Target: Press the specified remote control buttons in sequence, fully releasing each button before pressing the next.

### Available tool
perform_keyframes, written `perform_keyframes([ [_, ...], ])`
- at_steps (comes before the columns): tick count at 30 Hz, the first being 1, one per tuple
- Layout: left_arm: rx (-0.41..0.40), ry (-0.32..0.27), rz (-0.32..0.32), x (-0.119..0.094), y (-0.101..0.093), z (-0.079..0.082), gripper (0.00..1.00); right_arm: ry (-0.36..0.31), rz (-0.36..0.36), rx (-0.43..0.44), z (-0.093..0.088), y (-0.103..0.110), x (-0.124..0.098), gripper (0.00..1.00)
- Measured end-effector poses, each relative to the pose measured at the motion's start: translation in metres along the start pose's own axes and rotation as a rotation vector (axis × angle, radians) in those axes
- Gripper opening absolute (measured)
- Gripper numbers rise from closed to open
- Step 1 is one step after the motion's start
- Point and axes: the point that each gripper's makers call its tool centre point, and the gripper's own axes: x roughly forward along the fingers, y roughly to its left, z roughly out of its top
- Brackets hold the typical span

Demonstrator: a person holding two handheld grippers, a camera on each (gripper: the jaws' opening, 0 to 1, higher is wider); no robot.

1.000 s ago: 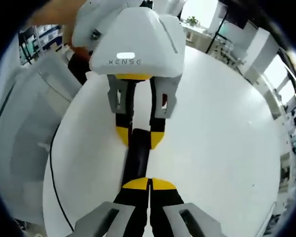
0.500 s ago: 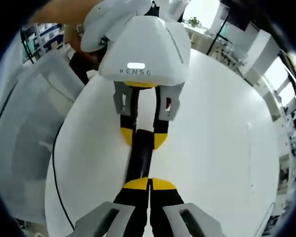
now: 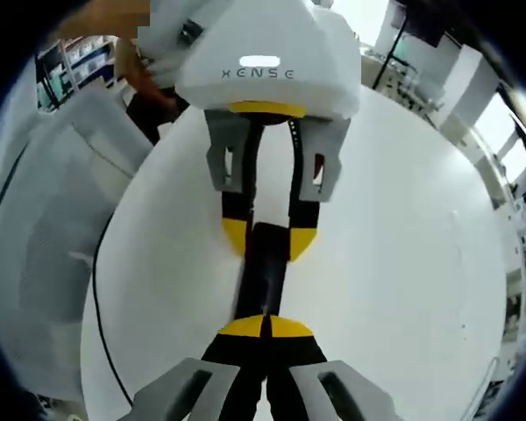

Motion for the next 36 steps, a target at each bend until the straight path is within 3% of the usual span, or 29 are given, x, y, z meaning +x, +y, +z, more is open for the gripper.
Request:
perform_keyframes([
  [36,0.004,-0.013,0.007,0.000,-0.003,-0.001,0.23,0.020,0.039,-0.006,-0.005,0.004,0.020,0.00],
])
